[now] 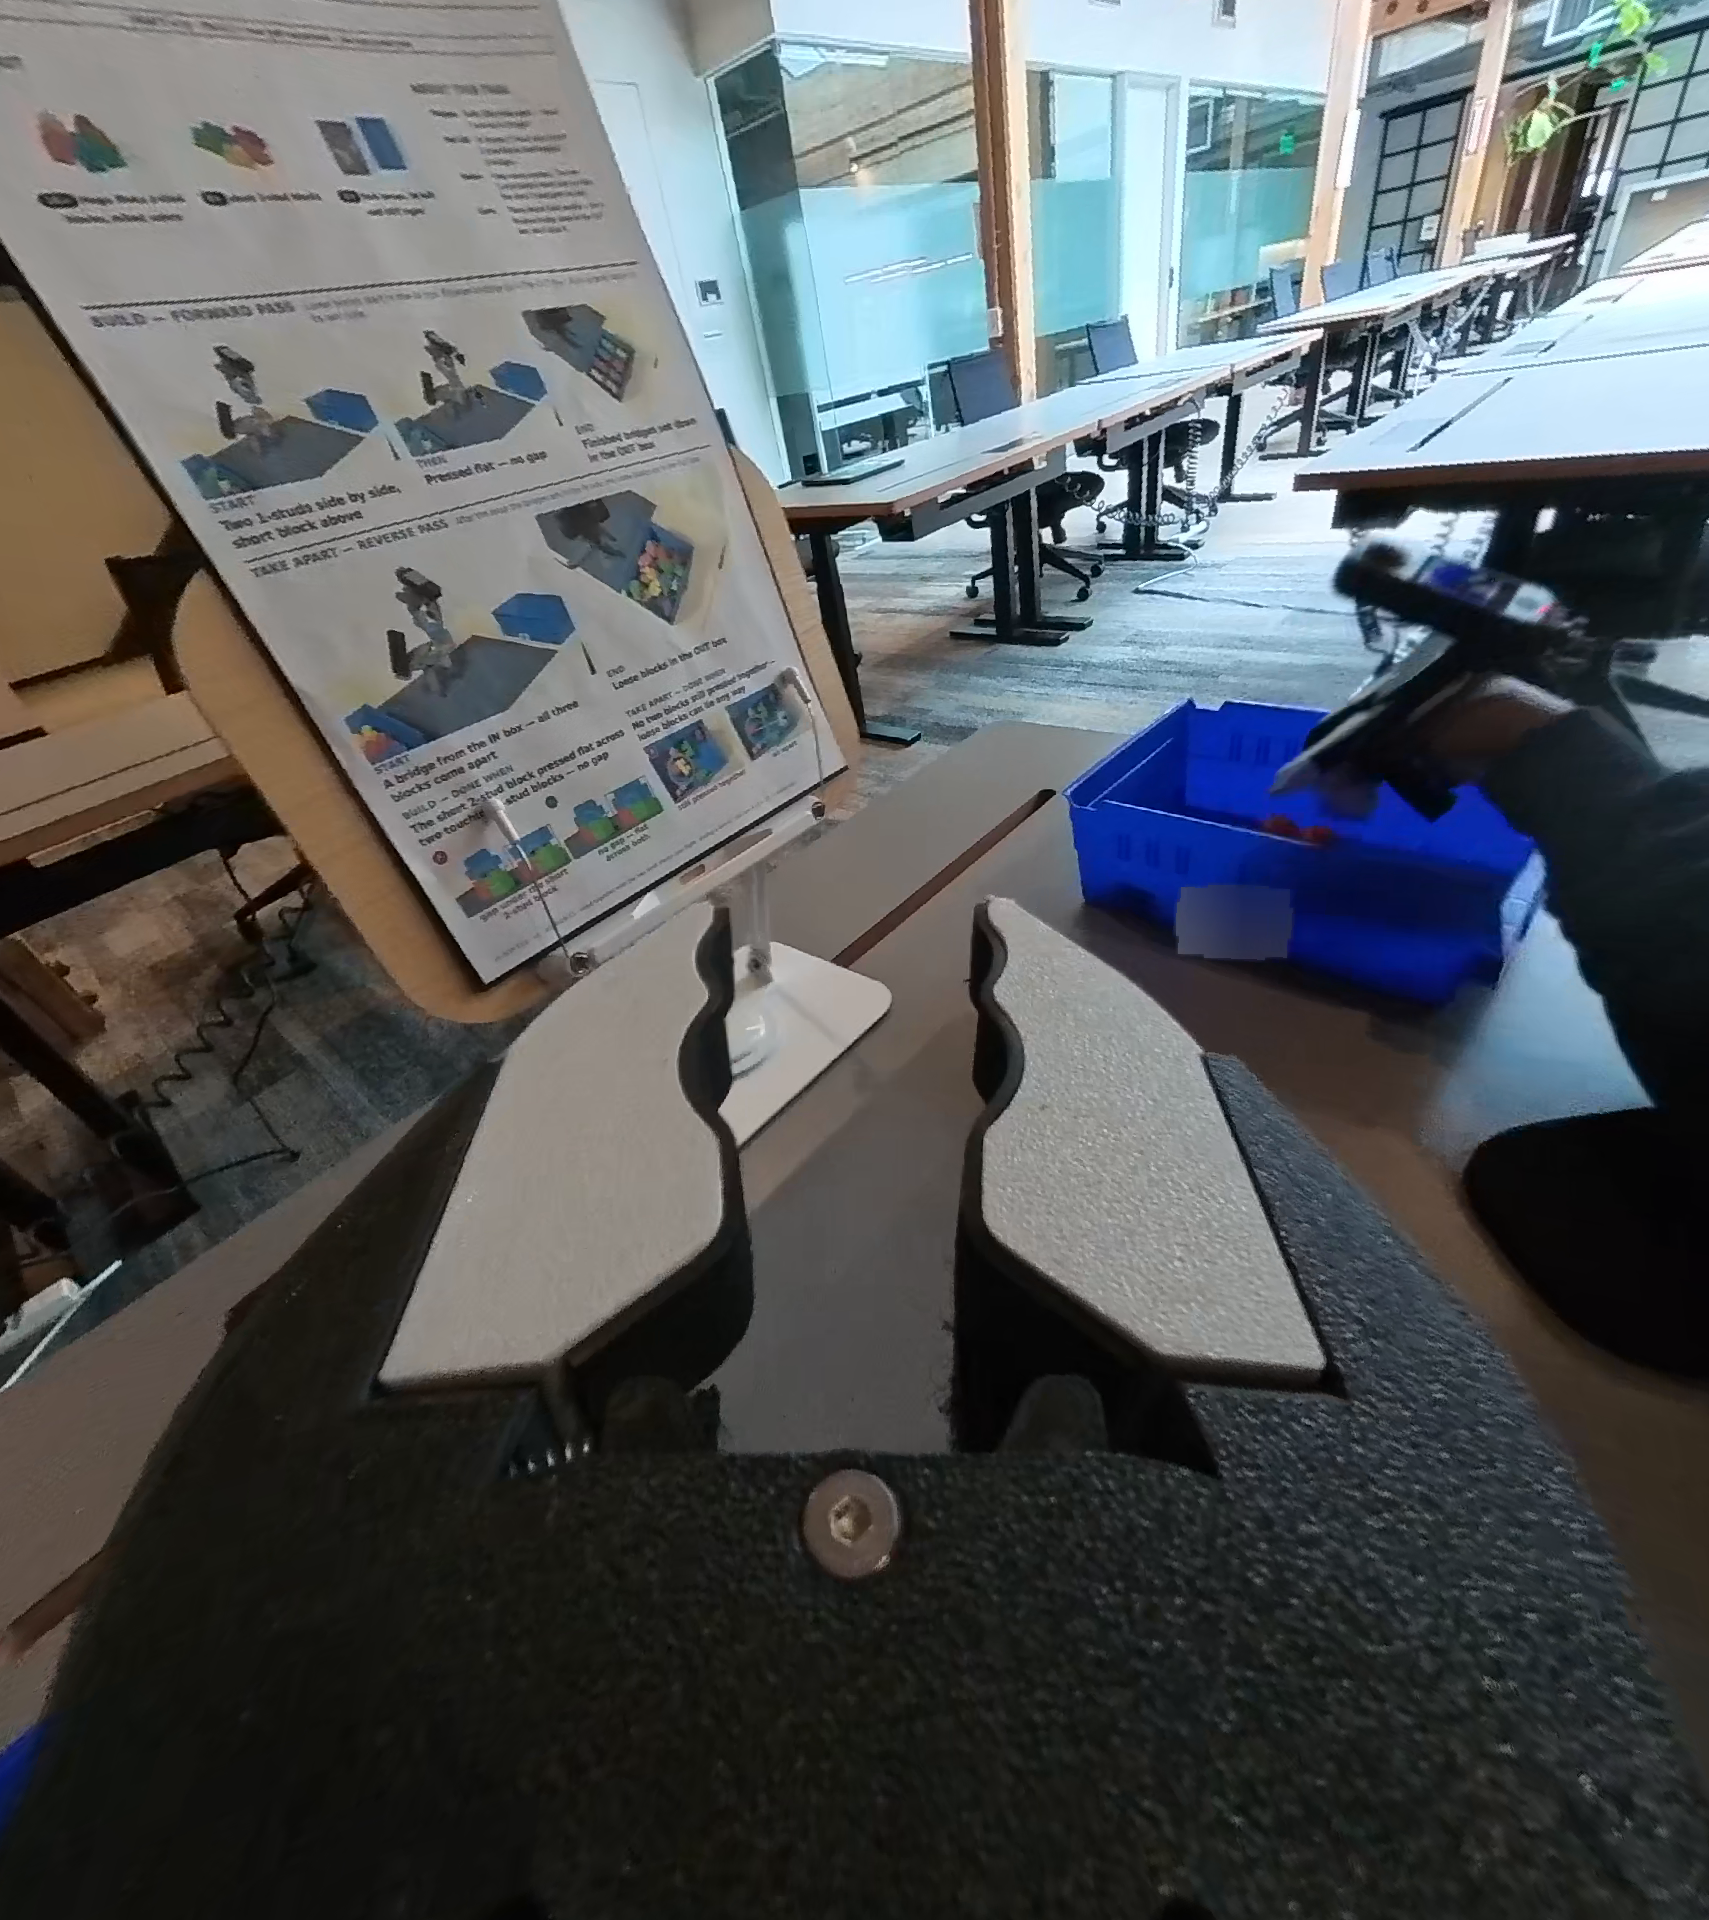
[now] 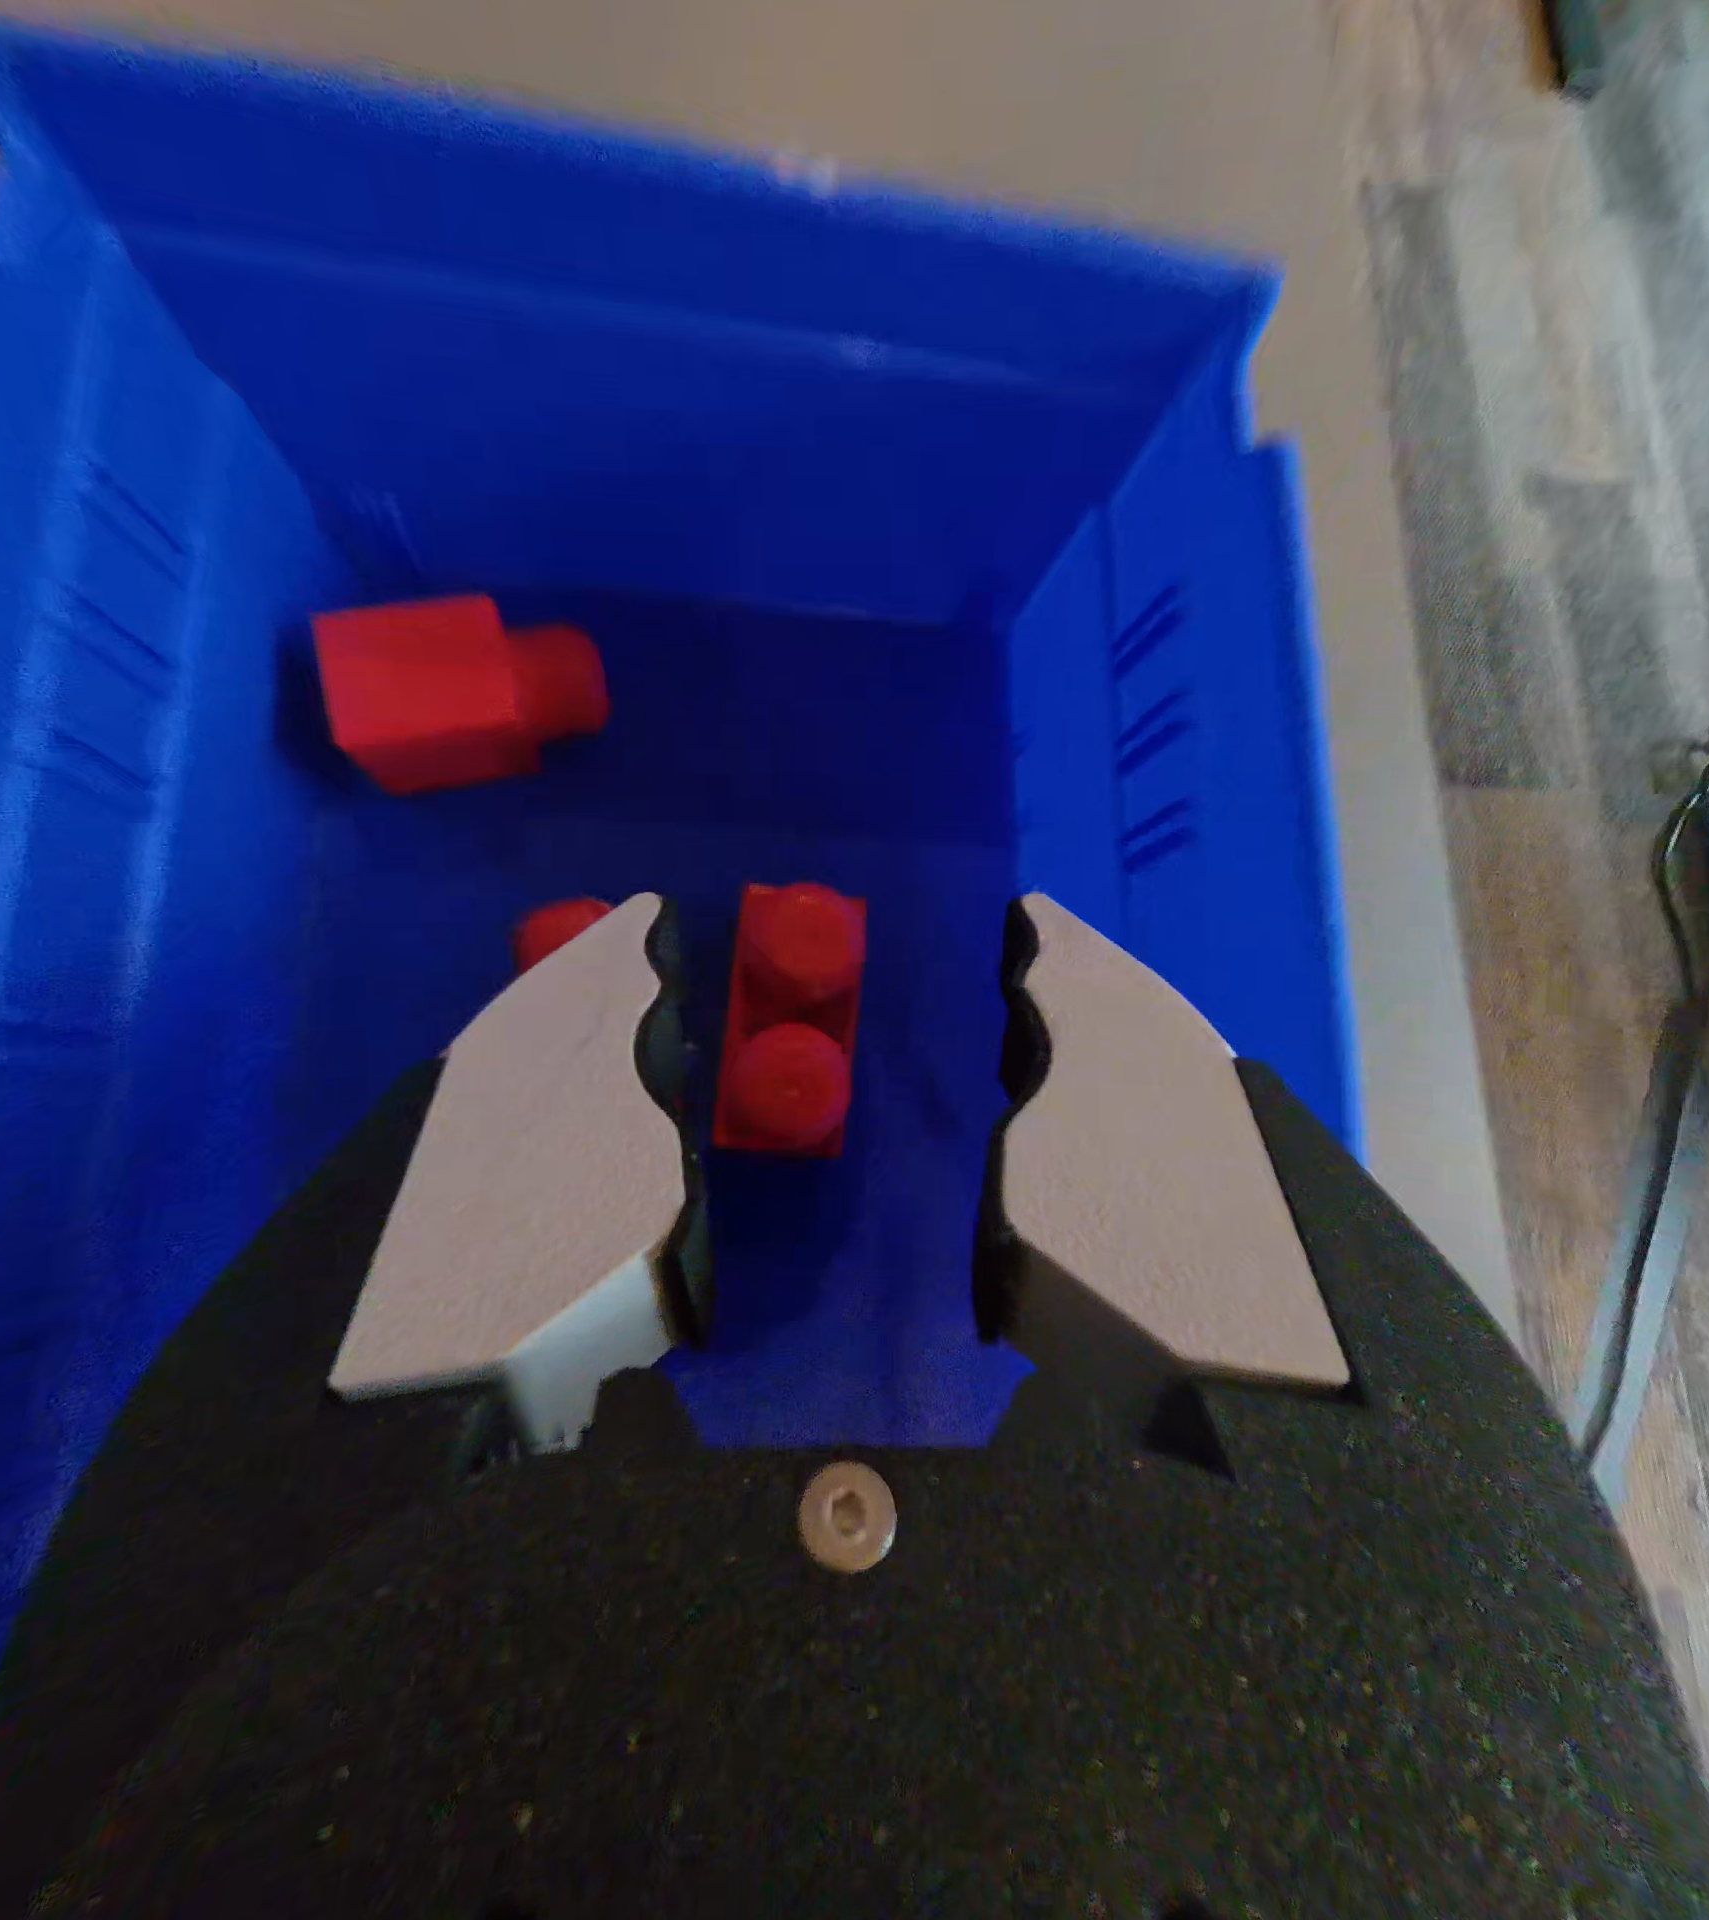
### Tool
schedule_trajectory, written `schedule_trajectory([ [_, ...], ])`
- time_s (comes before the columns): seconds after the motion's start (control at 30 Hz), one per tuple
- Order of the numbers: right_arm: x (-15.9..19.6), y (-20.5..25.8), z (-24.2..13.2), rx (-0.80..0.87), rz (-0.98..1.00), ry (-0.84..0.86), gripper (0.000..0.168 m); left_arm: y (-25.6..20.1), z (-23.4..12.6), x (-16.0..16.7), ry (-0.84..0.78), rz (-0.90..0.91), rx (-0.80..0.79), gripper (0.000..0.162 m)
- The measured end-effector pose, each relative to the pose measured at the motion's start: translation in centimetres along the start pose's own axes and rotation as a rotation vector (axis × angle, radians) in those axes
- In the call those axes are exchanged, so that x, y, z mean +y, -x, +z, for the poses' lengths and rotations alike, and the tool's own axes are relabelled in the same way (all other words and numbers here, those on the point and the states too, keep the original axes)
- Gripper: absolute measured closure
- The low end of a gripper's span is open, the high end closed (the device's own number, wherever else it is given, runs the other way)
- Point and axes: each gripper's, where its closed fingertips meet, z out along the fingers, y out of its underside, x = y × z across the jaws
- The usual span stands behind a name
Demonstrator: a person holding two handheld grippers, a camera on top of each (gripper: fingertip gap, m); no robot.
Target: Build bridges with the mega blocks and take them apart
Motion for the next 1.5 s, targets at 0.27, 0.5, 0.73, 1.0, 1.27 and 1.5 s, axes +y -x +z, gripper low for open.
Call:
schedule_trajectory([
  [0.27, -10.7, 9.0, -13.2, -0.278, -0.138, -0.532, 0.112, 2.9, -3.3, 0.1, -0.010, -0.026, -0.113, 0.119],
  [0.5, -11.9, 16.7, -18.9, -0.464, -0.357, -0.644, 0.115, 9.8, -9.2, 5.6, 0.218, -0.094, -0.427, 0.120],
  [0.73, -10.8, 18.9, -19.0, -0.409, -0.498, -0.559, 0.114, 15.0, -13.4, 15.6, 0.551, -0.345, -0.606, 0.121],
  [1.0, -10.9, 18.7, -19.5, -0.377, -0.505, -0.571, 0.114, 16.4, -13.4, 24.0, 0.885, -0.451, -0.624, 0.122],
  [1.27, -11.2, 18.2, -19.8, -0.355, -0.486, -0.589, 0.115, 15.9, -11.8, 28.1, 1.022, -0.487, -0.540, 0.127],
  [1.5, -11.1, 18.4, -19.6, -0.352, -0.498, -0.577, 0.114, 16.1, -11.5, 29.4, 1.062, -0.481, -0.539, 0.131],
])
